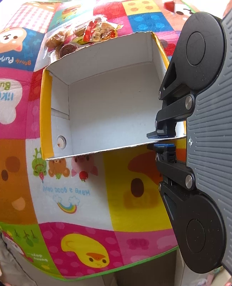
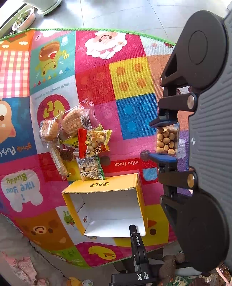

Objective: Organize objects
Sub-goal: 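Grasp the breadstick tray with the right gripper, then carry the breadstick tray into the yellow box and open the right gripper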

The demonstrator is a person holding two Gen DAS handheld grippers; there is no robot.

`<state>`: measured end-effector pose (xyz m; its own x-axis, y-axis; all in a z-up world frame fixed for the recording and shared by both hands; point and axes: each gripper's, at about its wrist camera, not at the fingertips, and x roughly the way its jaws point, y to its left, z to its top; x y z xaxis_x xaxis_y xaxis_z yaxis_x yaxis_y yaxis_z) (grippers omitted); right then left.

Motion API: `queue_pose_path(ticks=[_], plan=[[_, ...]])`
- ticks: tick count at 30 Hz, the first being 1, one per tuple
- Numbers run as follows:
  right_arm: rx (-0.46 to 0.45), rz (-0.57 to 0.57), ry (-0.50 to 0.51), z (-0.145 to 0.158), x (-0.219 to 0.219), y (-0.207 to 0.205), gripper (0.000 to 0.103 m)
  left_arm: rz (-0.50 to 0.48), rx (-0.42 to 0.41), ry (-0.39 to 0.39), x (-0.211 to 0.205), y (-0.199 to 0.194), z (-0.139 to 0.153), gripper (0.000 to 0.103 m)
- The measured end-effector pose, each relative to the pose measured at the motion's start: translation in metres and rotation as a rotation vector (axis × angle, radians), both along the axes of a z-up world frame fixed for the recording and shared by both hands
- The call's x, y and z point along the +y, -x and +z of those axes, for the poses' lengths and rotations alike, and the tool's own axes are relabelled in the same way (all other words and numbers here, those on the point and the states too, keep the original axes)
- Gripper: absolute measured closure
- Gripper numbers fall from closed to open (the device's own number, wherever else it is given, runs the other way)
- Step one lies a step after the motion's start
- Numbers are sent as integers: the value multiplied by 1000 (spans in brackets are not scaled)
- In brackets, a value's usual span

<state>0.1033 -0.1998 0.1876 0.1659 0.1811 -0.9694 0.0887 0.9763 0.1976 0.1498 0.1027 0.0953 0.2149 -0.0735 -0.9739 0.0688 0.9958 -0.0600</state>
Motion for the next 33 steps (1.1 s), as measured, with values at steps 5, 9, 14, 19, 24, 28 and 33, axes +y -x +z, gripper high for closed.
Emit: queue_pose_path(ticks=[5,9,14,19,24,28,33], plan=[[-17,14,29,22,4,13,73,4,-11,19,3,1,0,96],[-33,41,18,40,12,20,73,0,-16,17,3,2,-1,96],[-8,90,-27,48,31,13,73,-8,-21,23,3,3,-1,96],[49,133,-91,45,58,-8,73,9,-13,41,6,3,-2,96],[-47,197,-134,71,92,-41,73,15,-8,54,8,3,-2,96],[-212,219,-170,101,108,-66,72,44,2,61,9,2,-4,96],[-210,248,-209,85,116,-69,54,49,13,50,6,2,-6,96]])
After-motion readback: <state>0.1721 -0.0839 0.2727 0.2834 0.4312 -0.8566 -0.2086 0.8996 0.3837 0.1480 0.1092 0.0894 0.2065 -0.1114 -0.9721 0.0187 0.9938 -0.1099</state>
